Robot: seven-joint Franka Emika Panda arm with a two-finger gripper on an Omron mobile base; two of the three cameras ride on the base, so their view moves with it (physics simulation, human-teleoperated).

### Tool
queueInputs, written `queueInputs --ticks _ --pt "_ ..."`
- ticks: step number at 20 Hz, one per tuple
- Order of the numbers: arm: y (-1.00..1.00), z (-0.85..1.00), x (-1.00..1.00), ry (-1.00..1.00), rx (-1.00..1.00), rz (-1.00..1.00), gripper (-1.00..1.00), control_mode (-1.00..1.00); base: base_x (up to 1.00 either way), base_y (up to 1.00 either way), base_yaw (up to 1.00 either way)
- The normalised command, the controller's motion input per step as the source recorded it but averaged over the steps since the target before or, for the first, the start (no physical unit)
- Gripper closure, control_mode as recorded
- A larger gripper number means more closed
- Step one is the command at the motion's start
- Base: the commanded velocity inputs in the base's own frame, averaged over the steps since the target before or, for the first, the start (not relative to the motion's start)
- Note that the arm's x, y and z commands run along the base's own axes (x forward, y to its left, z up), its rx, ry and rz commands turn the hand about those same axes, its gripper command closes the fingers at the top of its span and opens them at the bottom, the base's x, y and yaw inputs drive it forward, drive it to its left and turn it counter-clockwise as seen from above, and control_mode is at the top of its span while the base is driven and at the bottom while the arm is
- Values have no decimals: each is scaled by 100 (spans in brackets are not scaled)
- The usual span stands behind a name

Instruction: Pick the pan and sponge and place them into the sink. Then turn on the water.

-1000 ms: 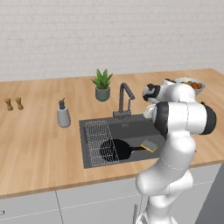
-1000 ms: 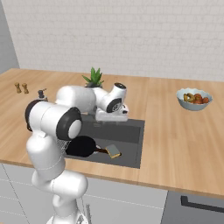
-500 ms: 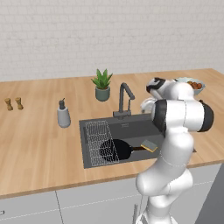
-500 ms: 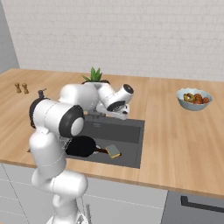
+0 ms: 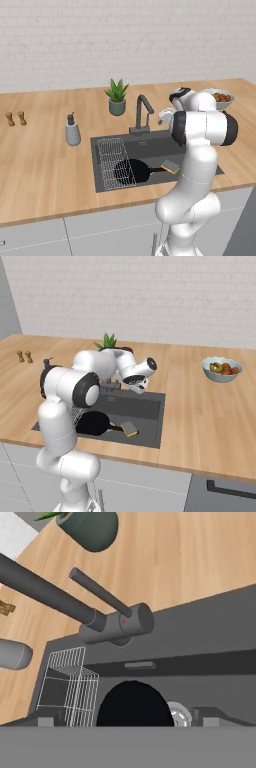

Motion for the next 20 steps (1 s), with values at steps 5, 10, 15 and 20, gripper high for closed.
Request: queueInputs --ticks 5,10,15,20 --pt "2 -5 11 2 0 -1 -100 -100 0 0 0" --pt "18 -17 31 0 0 0 -100 -100 0 0 0" --pt "15 -16 31 0 0 0 -100 -100 0 0 0" --pt "12 -7 33 0 0 0 -100 -100 0 0 0"
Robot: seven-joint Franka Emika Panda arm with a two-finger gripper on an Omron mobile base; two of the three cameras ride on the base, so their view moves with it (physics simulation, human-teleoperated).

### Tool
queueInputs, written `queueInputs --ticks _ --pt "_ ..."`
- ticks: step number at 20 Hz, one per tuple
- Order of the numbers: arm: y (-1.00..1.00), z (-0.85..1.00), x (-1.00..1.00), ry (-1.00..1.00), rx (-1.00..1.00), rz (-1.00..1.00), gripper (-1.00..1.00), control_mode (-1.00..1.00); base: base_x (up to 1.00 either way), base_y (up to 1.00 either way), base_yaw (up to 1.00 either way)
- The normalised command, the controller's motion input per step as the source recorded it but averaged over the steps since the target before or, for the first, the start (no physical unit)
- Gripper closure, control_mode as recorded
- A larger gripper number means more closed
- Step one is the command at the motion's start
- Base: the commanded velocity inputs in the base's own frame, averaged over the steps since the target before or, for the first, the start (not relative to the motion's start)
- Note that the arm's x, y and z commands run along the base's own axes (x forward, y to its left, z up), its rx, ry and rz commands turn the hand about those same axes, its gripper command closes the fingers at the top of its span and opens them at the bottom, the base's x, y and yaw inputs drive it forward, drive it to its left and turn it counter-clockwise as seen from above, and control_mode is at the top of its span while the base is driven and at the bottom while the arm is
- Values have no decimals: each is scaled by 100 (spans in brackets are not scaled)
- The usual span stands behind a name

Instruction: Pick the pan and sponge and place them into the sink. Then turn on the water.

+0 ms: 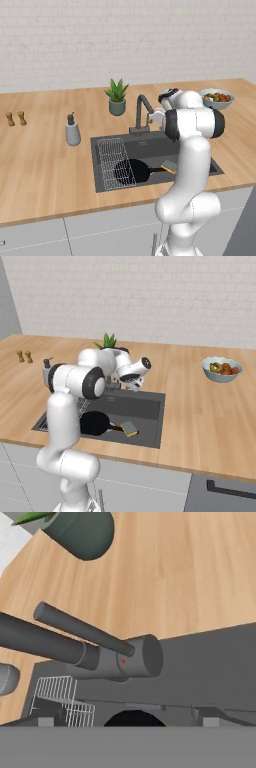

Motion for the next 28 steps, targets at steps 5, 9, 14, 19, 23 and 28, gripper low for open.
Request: queueInputs --ticks 5,9,14,19,23,28 --pt "9 -12 37 0 0 0 -100 -100 0 0 0" --pt "13 -20 37 0 0 -1 -100 -100 0 0 0" --pt "9 -16 33 0 0 -1 -100 -100 0 0 0" --pt "7 -13 30 0 0 -1 -100 -100 0 0 0" --pt "11 -16 27 -2 0 -2 -100 -100 0 0 0" --pt "7 -14 27 0 0 -2 100 -100 0 0 0"
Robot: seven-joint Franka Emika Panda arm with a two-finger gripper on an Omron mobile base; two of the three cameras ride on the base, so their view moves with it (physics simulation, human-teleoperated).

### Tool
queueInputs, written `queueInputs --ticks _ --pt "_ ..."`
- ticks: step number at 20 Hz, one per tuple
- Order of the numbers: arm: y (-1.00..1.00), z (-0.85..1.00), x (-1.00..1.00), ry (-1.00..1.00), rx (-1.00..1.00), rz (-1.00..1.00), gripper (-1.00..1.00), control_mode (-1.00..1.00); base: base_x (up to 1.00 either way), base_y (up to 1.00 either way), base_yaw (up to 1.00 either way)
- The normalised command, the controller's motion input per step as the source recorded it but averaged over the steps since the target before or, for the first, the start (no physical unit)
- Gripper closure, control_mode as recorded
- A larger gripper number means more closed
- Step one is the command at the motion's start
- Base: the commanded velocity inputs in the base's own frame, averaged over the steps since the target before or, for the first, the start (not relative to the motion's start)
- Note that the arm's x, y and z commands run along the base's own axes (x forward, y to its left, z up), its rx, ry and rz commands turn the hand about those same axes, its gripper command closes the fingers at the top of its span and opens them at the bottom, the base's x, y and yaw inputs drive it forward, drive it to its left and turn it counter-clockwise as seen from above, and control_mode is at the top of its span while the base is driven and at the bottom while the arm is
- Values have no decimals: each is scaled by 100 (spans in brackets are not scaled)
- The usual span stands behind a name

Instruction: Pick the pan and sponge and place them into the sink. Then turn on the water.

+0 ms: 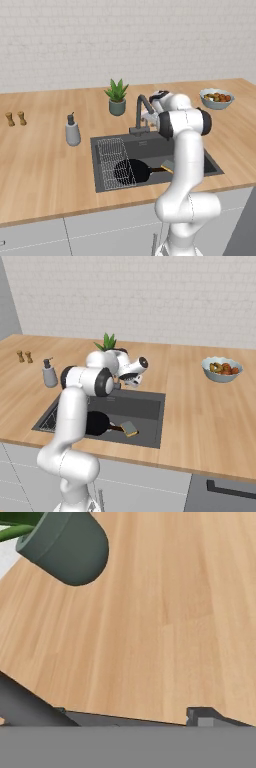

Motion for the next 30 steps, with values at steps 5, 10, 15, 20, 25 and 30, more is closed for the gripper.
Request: queueInputs --ticks 5,10,15,20,25,30 --pt "0 -8 20 0 0 -4 100 -100 0 0 0" --pt "-2 -5 3 0 3 -3 100 -100 0 0 0" --pt "-19 -3 3 1 13 -7 100 -100 0 0 0" --pt "-33 0 14 11 23 -19 100 -100 0 0 0" --pt "-54 -1 4 11 24 -21 100 -100 0 0 0" --pt "-57 -11 0 10 17 -24 100 -100 0 0 0"
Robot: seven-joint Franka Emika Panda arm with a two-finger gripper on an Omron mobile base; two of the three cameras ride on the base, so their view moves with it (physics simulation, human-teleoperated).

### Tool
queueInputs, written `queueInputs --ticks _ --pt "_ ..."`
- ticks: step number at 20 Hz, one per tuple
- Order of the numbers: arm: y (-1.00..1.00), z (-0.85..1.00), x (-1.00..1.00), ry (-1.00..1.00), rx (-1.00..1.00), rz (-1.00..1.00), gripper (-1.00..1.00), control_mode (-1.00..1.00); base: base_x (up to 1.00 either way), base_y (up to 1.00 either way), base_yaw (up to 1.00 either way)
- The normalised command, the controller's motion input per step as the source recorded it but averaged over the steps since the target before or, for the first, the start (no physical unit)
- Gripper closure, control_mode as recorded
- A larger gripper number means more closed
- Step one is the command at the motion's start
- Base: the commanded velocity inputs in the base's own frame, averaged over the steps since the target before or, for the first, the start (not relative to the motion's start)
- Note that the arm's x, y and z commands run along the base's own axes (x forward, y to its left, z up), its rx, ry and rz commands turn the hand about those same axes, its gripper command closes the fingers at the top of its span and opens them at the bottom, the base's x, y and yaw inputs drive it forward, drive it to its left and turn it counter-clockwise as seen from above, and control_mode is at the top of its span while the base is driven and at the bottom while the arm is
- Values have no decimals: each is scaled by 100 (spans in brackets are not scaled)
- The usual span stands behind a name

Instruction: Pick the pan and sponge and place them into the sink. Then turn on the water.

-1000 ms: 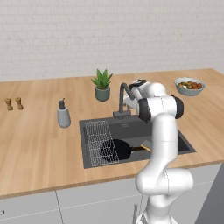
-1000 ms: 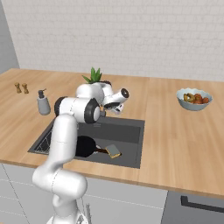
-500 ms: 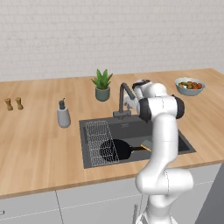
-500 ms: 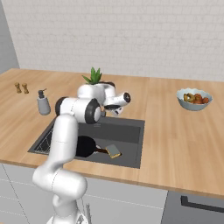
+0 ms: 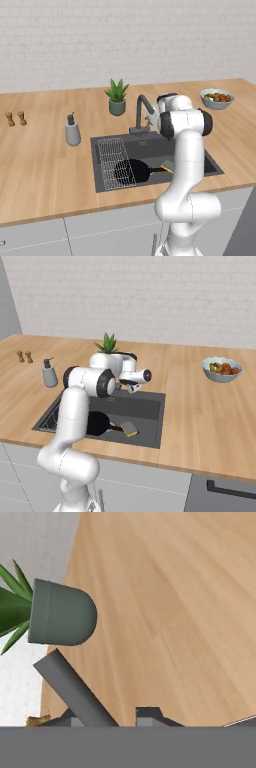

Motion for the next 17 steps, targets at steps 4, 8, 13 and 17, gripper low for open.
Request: queueInputs --ticks 4,8,13,17 --pt "-52 -20 0 7 13 -20 100 -100 0 0 0" --pt "-29 -25 0 0 9 -13 100 -100 0 0 0" --pt "-3 -8 0 0 0 -2 100 -100 0 0 0" --pt "0 0 0 0 0 0 100 -100 0 0 0"
